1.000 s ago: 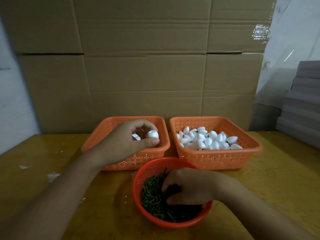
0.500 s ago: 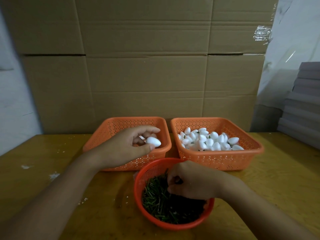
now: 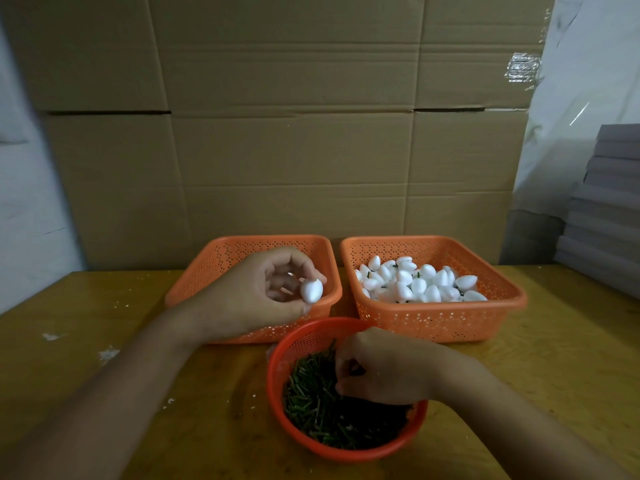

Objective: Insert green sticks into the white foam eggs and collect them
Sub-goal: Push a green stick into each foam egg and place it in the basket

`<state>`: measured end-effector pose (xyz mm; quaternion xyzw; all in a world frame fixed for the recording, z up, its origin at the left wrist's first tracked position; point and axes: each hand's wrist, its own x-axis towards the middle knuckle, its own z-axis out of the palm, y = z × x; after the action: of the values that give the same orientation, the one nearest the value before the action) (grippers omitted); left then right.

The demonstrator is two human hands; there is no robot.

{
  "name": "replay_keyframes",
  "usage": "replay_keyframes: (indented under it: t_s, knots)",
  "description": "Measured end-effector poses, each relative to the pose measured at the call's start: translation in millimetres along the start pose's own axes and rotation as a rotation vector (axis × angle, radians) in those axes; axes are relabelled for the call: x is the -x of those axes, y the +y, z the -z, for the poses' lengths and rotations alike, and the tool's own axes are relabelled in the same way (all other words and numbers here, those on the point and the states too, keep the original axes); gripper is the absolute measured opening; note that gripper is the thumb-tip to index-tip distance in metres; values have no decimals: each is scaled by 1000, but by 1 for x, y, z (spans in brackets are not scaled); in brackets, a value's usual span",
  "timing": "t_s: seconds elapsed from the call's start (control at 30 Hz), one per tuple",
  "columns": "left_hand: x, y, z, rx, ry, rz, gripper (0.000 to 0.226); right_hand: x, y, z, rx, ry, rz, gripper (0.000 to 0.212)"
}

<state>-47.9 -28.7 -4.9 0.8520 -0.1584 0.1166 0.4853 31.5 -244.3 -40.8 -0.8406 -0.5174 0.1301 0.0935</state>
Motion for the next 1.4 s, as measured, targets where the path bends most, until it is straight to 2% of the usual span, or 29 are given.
replay_keyframes:
  t_s: [0.17, 0.27, 0.43, 0.57, 0.77, 0.9, 1.03, 1.13, 1.23, 1.3, 1.4]
  knots:
    - [-1, 2, -3, 1, 20, 20, 24, -1, 1, -1, 5, 12, 7, 18]
    - [-2, 3, -7, 94, 41, 59, 26, -1, 2, -1, 12, 18, 10, 19]
    - [-3, 11, -23, 692, 49, 245, 28, -2, 2, -2, 14, 19, 13, 19]
    - [-9, 13, -25, 948, 83, 383, 33, -2, 3, -3, 11, 19, -2, 19]
    - [-8, 8, -17, 1075, 108, 406, 35, -1, 2, -1, -11, 9, 2, 19]
    - [-8, 6, -14, 1063, 84, 388, 32, 2, 2, 3, -25, 27, 15, 15]
    - [-6, 8, -13, 1009, 40, 361, 22, 5, 3, 11, -67, 114, 47, 8]
    - [-4, 8, -14, 956, 39, 303, 16, 7, 4, 19, -296, 206, 63, 8]
    - [-4, 7, -16, 914, 61, 267, 22, 11, -1, 25, -838, 270, 85, 15]
    - [-5, 7, -17, 867, 60, 246, 31, 12, -5, 28, -1095, 318, 104, 21]
    - [-5, 7, -19, 806, 47, 216, 27, 11, -10, 32, -1284, 372, 106, 28]
